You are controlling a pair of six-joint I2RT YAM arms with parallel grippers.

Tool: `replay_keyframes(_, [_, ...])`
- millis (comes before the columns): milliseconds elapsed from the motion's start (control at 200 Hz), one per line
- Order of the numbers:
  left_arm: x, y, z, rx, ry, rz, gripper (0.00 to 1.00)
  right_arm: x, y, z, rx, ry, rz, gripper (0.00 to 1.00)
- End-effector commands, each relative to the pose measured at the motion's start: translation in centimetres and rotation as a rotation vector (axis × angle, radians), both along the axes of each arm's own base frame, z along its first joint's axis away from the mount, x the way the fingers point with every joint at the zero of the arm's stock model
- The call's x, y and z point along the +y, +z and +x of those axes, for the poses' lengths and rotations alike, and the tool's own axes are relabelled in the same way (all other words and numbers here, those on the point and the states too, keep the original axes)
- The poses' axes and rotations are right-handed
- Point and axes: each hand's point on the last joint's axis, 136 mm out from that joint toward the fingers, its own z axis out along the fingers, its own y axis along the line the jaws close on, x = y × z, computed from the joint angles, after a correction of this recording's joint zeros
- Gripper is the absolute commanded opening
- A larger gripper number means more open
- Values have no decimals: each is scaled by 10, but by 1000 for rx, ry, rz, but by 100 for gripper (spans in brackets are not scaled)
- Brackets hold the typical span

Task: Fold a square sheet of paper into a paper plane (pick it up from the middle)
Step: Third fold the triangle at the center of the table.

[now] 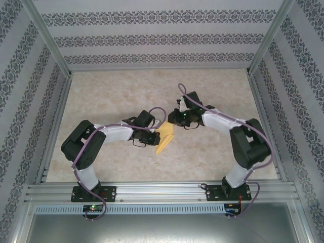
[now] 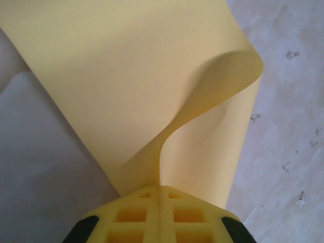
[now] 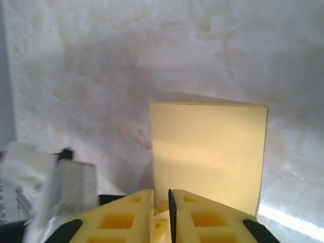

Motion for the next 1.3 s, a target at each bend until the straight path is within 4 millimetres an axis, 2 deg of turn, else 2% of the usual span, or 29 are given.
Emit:
replay_keyframes(0, [-2, 6, 3, 6, 2, -30, 3, -1, -4, -17, 23, -32, 48, 12])
replay_keyframes(170, [-4, 8, 4, 3, 3, -39, 4, 16, -16, -60, 72, -42, 122, 0])
replay_keyframes(280, [-3, 7, 4, 3, 5, -37, 4, 25, -22, -80, 96, -50, 152, 0])
replay_keyframes(470, [-3, 5, 1, 8, -1, -37, 4, 55, -32, -106, 132, 11, 158, 0])
replay_keyframes(759, [-2, 3, 1, 11, 2, -36, 4, 63, -46, -114, 162, -2, 150, 0])
replay_keyframes(934, [-1, 1, 0, 16, 2, -33, 4, 60, -57, -117, 193, -11, 134, 0])
replay_keyframes(1294, [-8, 3, 0, 21, -20, -61, 5, 47, -51, -128, 170, -30, 116, 0])
